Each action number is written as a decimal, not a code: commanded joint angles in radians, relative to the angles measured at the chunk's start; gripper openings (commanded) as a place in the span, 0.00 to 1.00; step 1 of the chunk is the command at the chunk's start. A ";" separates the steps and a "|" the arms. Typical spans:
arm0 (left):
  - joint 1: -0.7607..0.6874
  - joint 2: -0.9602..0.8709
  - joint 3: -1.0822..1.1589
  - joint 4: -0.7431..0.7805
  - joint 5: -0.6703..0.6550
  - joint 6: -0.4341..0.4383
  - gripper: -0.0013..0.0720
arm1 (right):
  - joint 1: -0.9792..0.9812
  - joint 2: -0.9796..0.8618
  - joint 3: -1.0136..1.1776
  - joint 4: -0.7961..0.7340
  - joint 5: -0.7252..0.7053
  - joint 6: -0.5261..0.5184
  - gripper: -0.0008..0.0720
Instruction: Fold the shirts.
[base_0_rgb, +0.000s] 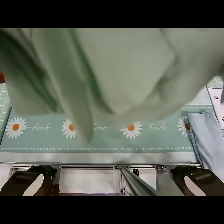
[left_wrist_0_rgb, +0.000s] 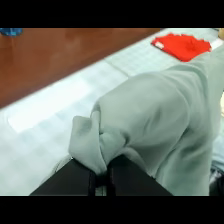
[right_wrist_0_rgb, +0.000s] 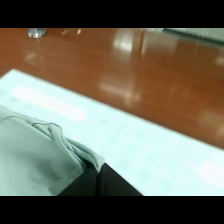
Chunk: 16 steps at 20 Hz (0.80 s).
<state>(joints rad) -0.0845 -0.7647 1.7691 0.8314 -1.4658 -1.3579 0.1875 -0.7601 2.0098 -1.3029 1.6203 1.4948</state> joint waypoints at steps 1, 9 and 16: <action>0.003 0.033 -0.108 0.005 -0.102 -0.043 0.05 | 0.001 0.018 -0.114 0.070 0.084 0.005 0.04; 0.003 -0.013 -0.803 0.006 0.221 0.003 0.05 | 0.001 -0.127 -0.699 0.091 -0.361 -0.005 0.04; -0.010 -0.349 -0.963 0.001 0.690 0.003 0.05 | 0.001 -0.630 -0.699 0.462 -0.760 -0.029 0.04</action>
<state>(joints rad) -0.0868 -0.9833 0.8467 0.8379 -0.9649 -1.3582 0.1875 -1.2167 1.3254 -1.0431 1.0512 1.4933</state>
